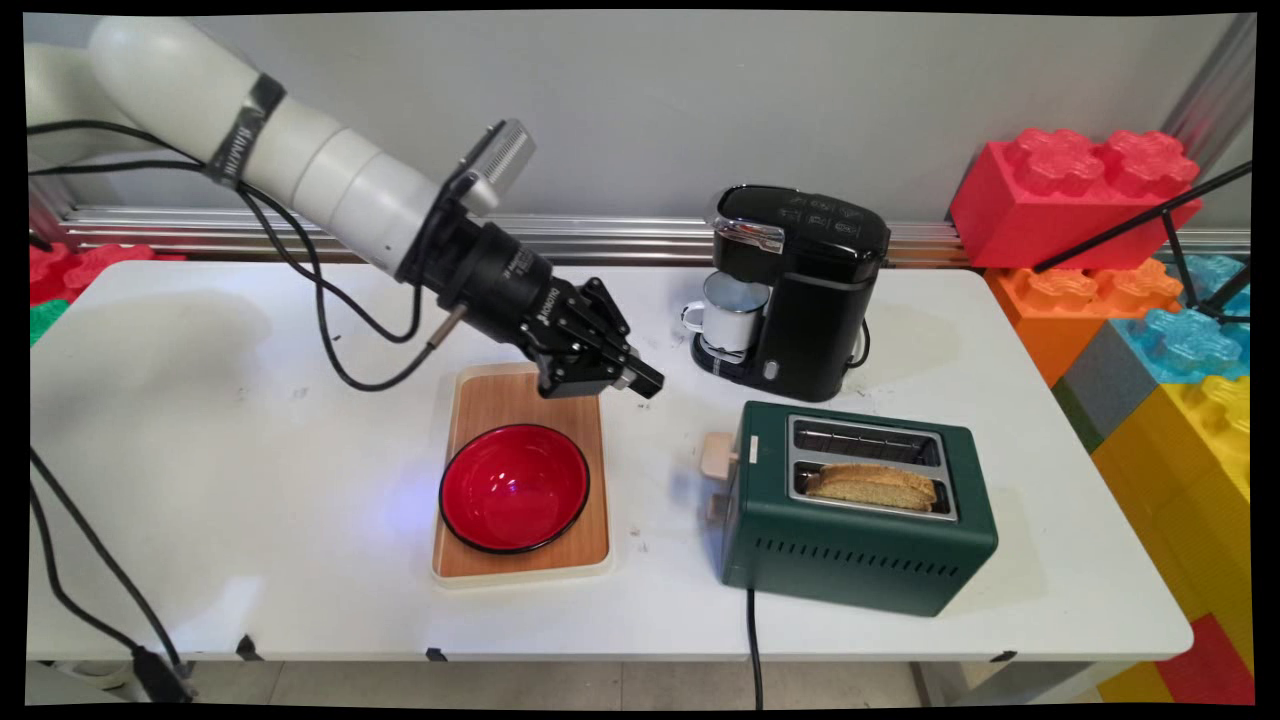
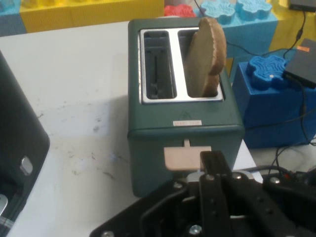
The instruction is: Press the toaster switch
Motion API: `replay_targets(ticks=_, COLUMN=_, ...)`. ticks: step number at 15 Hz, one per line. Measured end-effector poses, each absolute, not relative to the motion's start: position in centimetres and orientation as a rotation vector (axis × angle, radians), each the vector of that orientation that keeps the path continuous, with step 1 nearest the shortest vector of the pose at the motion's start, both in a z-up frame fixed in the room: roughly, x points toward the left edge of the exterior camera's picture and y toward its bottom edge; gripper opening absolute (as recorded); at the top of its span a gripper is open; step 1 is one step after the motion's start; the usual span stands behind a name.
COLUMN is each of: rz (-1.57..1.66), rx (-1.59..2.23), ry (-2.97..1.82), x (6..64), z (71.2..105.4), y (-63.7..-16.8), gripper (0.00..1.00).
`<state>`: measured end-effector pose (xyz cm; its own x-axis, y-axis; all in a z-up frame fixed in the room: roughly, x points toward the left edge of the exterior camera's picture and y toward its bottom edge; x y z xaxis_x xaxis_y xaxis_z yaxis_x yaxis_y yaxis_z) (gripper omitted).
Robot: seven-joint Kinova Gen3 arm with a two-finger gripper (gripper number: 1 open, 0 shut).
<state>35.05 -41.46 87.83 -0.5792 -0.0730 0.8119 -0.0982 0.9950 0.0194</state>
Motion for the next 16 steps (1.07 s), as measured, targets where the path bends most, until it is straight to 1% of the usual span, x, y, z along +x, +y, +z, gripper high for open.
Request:
replay_targets(ticks=6, rz=0.016, rx=0.151, ry=-2.167, x=32.5, z=85.7, y=-42.2, gripper=0.00)
replay_targets(ticks=16, rz=-0.036, rx=0.189, ry=-2.155, x=30.4, z=82.4, y=-42.5, gripper=0.00)
